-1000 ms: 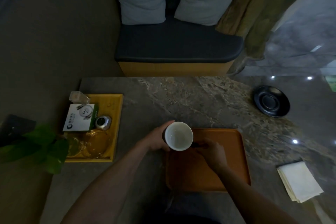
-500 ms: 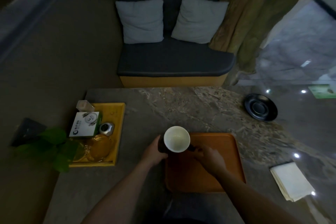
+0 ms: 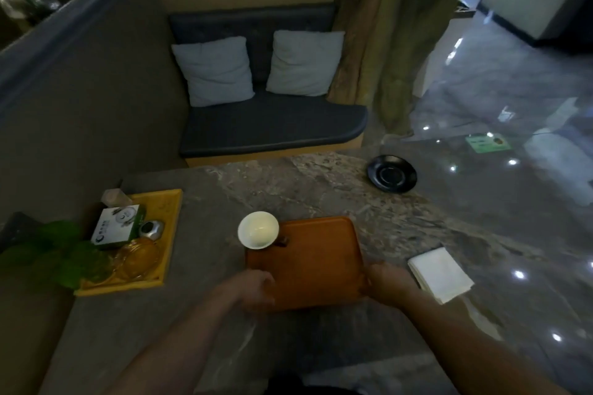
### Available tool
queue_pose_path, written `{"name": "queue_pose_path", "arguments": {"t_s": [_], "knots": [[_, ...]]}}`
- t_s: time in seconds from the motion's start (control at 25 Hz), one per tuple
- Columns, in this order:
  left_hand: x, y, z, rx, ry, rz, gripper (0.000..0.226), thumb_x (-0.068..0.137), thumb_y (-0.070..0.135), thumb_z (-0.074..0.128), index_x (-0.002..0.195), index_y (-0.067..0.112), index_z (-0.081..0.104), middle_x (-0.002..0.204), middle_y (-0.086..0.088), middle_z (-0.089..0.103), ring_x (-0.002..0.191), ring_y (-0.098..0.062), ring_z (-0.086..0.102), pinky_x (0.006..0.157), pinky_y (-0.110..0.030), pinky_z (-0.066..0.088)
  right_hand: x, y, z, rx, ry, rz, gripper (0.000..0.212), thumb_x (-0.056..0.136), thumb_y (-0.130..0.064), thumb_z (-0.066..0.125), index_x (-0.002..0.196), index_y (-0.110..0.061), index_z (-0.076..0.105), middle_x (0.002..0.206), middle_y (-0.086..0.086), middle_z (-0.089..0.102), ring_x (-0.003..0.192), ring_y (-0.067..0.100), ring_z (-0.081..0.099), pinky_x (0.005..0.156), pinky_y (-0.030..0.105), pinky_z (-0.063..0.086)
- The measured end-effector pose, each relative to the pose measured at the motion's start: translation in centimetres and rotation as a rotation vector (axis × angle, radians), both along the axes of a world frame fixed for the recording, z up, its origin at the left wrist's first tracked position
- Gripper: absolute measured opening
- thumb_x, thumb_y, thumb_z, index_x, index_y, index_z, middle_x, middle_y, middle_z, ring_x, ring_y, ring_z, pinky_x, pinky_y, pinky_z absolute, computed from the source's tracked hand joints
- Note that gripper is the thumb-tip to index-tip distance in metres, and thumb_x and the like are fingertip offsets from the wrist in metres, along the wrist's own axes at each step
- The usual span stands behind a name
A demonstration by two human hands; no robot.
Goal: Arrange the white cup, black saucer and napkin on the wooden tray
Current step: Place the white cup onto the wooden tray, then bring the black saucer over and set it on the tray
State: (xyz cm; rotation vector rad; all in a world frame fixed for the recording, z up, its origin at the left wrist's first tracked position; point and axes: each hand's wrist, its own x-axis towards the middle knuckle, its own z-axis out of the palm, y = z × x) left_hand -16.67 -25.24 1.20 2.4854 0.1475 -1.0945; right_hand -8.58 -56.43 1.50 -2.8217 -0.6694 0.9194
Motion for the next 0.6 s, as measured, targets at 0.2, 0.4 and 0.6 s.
{"name": "queue_pose_path", "arguments": {"t_s": [0.2,0.4,0.6], "knots": [[1.5,-6.5,1.3,0.108,-0.002,-0.175,0.06,0.087,0.049,0.062,0.141,0.031,0.043,0.149,0.0,0.043,0.132,-0.023,0.045,0.109,-0.041,0.039,-1.7,-8.6,1.3,-0.073,-0.081,-0.069,0.039,0.091,-0.048,0.052,0.123,-0.027,0.061,0.126,0.004,0.062,0.115,0.022,0.056,0.092,0.036,0.046],[3.5,-12.7,2.0,0.092,-0.011,-0.255,0.062,0.086,0.05,0.06,0.143,0.031,0.042,0.152,0.0,0.04,0.136,-0.023,0.042,0.11,-0.041,0.036,-2.7,-15.8,2.2,-0.04,-0.039,-0.152,0.038,0.091,-0.042,0.054,0.127,-0.03,0.058,0.131,0.004,0.058,0.12,0.024,0.052,0.094,0.036,0.045],[6.1,-15.8,1.5,0.148,-0.059,-0.317,0.065,0.087,0.046,0.062,0.144,0.023,0.041,0.151,-0.003,0.042,0.135,-0.023,0.042,0.111,-0.039,0.035,-1.7,-19.3,2.1,0.001,-0.024,-0.23,0.035,0.092,-0.041,0.055,0.126,-0.034,0.058,0.133,0.001,0.059,0.118,0.021,0.056,0.096,0.038,0.048]]}}
